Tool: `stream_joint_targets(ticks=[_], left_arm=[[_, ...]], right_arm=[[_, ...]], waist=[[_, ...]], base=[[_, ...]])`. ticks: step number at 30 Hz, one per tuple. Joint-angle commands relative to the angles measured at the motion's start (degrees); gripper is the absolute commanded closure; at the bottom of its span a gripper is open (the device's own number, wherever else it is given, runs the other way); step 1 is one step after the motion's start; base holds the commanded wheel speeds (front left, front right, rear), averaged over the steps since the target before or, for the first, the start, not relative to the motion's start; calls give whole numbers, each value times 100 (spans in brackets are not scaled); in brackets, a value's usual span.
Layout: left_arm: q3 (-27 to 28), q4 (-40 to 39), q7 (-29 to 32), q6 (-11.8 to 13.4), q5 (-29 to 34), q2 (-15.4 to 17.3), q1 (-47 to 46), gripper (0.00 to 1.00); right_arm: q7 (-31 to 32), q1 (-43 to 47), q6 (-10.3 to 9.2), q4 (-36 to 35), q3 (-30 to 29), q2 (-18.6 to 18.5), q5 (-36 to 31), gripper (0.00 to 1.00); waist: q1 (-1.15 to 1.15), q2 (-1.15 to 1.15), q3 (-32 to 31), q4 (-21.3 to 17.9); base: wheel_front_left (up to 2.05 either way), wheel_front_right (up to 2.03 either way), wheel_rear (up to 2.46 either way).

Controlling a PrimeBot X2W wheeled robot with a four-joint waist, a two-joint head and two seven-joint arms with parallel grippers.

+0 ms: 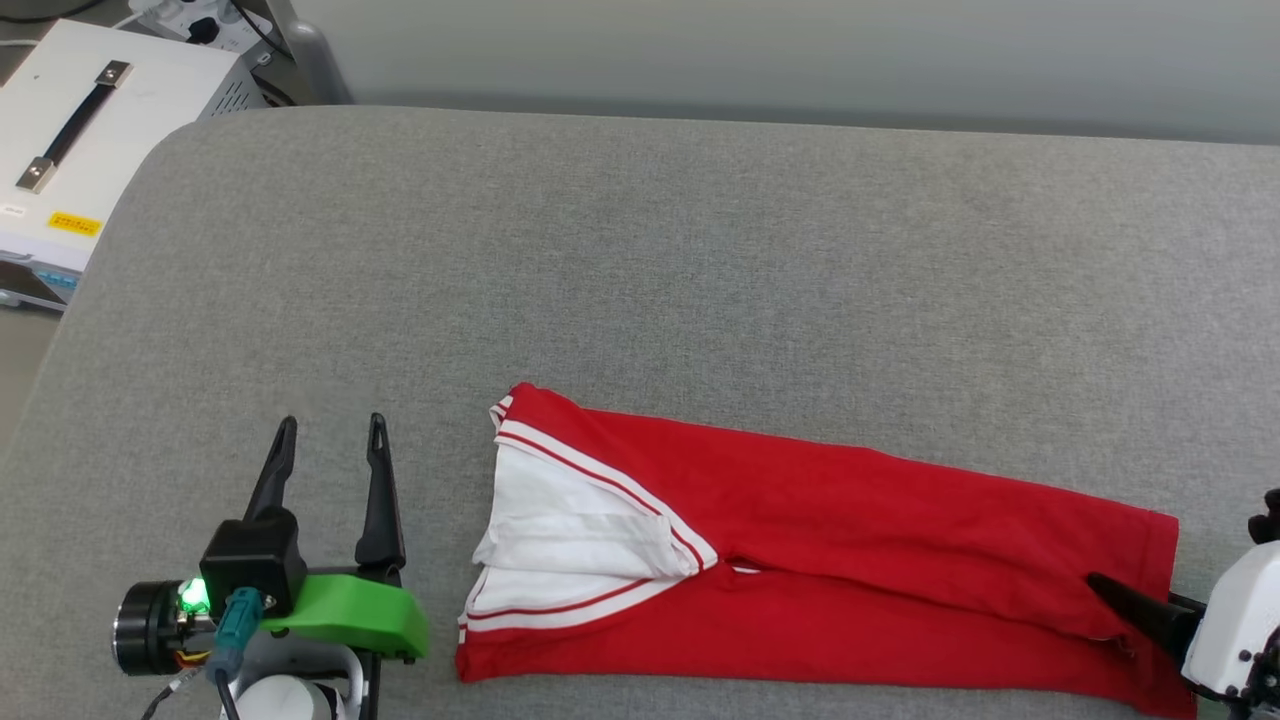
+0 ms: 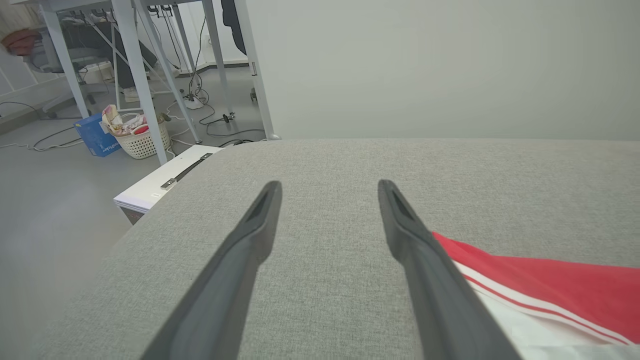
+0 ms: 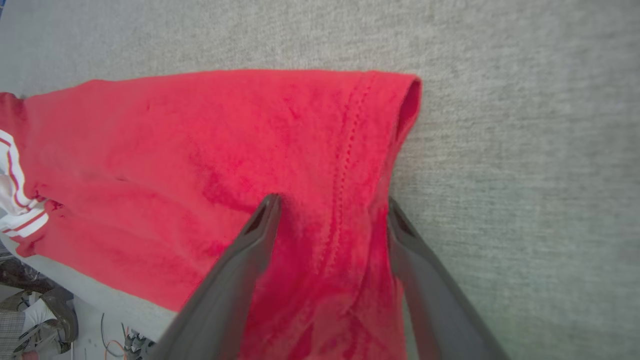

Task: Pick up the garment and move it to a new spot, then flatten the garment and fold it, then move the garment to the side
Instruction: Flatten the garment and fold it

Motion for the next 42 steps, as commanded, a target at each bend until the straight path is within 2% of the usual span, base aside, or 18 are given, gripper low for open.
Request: stream_joint_targets(ticks=[1,9,10,11,12,20,29,32,36,42], left_arm=[[79,18,-33,-82,137,-122,114,0],[391,84,-33,-517,782,-692,300,0],[444,100,-33,-566,848,-748,320,0],[489,110,-33,-603,897,-791,334,0],[544,124,-33,-650,955,-839,352,0],[907,185,-33,-971,1261,-1094,456,0],[1098,243,-34,-1260,1521,-1303,599,0],[1131,270,-34,-1335,1590,-1346,636,0],[1188,298,-34,-1418,1657,-1396,699,0],[1287,329,-34,-1510,1716,-1467,774,0]], right_arm=[[104,15,-3,97,200,191,-47,0],[235,19,-3,289,657,369,48,0],[162,-1,-3,297,688,354,20,51],[92,-17,-3,314,703,340,-1,95],[37,-31,-3,340,723,322,-3,100],[-407,-233,-3,399,498,-15,134,100],[-498,-229,-3,588,21,-856,-14,100],[-435,-184,-3,690,-74,-1027,-33,100],[-219,-96,-3,512,-33,-1068,3,100],[89,-64,-3,-426,88,-871,135,100]], waist=[[0,0,1,14],[0,0,-36,38],[0,0,-45,32],[0,0,-53,27],[0,0,-65,20],[0,0,-213,-11],[0,0,-394,9],[0,0,-443,6],[0,0,-523,-23],[0,0,-601,-93]], base=[[0,0,0],[0,0,0],[0,0,0],[0,0,0],[0,0,0],[0,0,0],[0,0,0],[0,0,0],[0,0,0],[0,0,0]])
